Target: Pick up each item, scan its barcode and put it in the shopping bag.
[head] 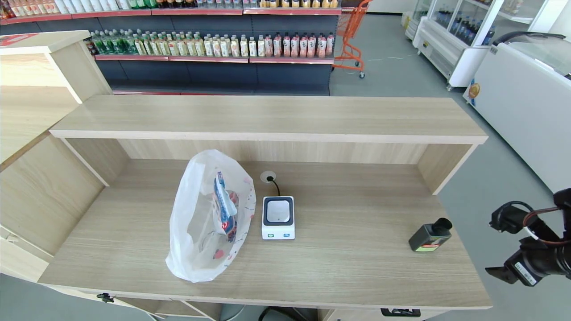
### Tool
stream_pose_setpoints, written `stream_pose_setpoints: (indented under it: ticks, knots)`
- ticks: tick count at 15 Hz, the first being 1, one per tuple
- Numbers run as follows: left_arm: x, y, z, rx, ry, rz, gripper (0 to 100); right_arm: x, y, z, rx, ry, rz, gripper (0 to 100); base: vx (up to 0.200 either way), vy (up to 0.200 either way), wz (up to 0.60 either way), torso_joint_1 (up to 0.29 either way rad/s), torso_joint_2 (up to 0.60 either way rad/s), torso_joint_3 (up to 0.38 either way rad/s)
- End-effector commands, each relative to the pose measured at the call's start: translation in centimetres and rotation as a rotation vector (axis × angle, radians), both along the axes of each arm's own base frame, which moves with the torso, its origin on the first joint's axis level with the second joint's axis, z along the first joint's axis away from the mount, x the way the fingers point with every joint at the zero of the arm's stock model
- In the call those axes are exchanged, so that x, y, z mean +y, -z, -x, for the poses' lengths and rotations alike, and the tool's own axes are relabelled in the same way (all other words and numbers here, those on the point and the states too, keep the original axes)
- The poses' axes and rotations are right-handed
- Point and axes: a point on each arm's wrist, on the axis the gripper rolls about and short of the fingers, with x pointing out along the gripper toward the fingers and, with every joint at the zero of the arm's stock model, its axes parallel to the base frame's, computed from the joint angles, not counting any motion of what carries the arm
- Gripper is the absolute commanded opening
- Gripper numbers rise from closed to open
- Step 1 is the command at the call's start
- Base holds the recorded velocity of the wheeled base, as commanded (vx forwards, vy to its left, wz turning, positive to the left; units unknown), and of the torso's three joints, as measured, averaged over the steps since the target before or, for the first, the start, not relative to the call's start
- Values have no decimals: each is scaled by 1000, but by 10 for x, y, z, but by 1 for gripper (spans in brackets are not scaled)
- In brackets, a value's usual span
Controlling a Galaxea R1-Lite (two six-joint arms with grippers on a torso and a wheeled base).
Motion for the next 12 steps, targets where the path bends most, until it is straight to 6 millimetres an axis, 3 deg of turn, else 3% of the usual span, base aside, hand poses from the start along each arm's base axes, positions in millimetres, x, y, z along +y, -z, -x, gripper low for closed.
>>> stream_pose_setpoints:
  ticks: [1, 6, 12]
  knots:
    - [0, 0, 0, 1, 0, 0, 100, -3, 32, -18, 76, -93, -82, 100, 0, 0, 0, 0, 0, 0]
    - [0, 0, 0, 1, 0, 0, 100, 7, 42, -62, 14, -252, -69, 100, 0, 0, 0, 0, 0, 0]
    - [0, 0, 0, 1, 0, 0, 100, 34, 45, -96, -38, -382, -72, 100, 0, 0, 0, 0, 0, 0]
